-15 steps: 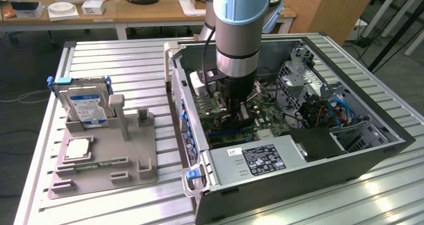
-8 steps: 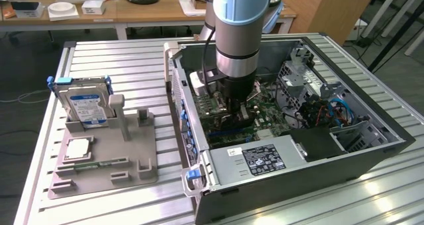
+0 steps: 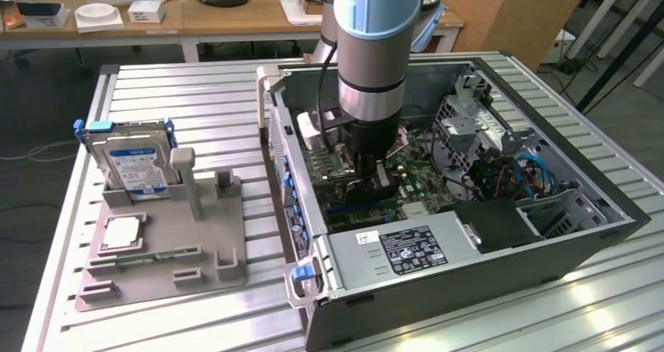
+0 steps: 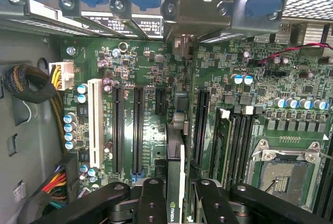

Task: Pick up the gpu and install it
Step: 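Insert the gpu into the slot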

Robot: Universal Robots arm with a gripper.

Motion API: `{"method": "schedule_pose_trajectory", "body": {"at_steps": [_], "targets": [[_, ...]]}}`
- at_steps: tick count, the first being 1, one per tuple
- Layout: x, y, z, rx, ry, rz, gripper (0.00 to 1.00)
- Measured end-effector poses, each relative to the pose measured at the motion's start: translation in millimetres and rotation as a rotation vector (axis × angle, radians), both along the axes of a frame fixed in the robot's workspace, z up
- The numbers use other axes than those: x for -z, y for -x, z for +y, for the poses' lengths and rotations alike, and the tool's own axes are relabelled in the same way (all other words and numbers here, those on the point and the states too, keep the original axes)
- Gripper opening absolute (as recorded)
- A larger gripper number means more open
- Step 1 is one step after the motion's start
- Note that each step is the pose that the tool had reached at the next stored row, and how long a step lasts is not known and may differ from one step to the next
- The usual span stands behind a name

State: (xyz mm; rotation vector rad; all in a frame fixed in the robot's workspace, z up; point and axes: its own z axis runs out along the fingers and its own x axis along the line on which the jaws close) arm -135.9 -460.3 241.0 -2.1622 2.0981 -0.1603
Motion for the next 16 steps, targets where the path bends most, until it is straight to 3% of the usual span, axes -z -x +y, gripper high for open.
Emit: {"method": "schedule_pose_trajectory", "body": {"at_steps": [16], "targets": [[4.6,0.7,0.0,0.0,-0.0004,-0.0001,0.26]]}}
